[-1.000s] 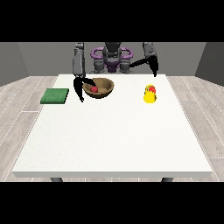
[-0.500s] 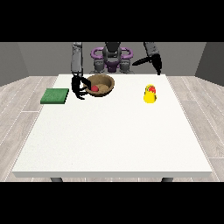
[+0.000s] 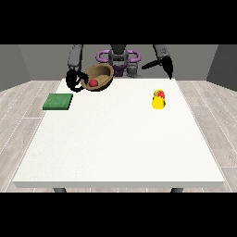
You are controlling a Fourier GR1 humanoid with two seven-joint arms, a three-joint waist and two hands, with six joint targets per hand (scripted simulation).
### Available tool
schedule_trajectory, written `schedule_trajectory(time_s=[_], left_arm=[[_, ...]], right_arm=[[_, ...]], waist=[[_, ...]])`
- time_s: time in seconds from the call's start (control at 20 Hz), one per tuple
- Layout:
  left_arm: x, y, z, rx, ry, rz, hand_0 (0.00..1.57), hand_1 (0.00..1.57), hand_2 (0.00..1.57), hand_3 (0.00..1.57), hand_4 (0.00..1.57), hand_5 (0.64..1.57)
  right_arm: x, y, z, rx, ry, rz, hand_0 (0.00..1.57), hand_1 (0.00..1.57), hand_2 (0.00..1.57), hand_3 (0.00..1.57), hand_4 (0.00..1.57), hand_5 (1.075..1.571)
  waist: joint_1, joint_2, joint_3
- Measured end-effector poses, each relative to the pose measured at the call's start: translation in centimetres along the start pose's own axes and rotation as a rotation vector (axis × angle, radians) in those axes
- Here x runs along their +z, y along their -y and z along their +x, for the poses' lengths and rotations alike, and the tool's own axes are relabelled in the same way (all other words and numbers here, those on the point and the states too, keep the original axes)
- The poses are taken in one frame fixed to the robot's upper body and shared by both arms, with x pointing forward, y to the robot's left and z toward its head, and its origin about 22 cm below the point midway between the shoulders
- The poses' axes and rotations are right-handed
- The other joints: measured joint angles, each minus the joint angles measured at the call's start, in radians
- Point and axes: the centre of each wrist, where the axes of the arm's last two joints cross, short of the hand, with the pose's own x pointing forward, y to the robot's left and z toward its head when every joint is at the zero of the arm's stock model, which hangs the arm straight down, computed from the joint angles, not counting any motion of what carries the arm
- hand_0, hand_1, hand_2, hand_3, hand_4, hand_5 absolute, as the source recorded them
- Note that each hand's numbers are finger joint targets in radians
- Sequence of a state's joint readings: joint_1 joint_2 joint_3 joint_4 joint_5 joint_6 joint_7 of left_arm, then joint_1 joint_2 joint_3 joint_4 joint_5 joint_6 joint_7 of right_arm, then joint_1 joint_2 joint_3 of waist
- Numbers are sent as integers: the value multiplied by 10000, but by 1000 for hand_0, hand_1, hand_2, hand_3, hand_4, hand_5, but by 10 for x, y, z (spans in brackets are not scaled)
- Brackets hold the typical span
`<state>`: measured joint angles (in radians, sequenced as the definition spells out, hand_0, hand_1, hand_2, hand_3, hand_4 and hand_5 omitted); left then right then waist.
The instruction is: Pick the cup and pour the ball into the bowl, then pick the bowl and place it on the pad
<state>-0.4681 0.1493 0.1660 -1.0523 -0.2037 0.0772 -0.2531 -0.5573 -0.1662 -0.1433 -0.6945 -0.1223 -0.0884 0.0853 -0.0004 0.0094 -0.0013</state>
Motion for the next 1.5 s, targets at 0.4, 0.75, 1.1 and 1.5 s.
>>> schedule_trajectory(time_s=[0.4, 0.75, 1.1, 1.5], left_arm=[[0, -2, 2, -69, 339, 157, 0, 0, 0, 0, 0, 1566], [-9, 18, 16, -122, 1688, 364, 0, 0, 0, 0, 0, 1565], [-20, 44, 66, -237, 3501, 304, 0, 0, 0, 0, 0, 1564], [-15, 37, 113, -390, 4906, 820, 0, 0, 0, 0, 0, 1564]], right_arm=[[4, 76, 32, -655, 410, -320, 1571, 1571, 1571, 1571, 1067, 1557], [12, 138, 66, -1364, 1634, -534, 1571, 1571, 1571, 1571, 1047, 1561], [31, 206, 77, -1858, 3069, -1192, 1571, 1571, 1571, 778, 1018, 1568], [54, 257, 98, -1371, 4629, -1834, 1571, 1571, 1571, 0, 1034, 1569]], waist=[[-110, 469, 11], [84, 1783, 14], [627, 3480, 31], [755, 4865, 39]])
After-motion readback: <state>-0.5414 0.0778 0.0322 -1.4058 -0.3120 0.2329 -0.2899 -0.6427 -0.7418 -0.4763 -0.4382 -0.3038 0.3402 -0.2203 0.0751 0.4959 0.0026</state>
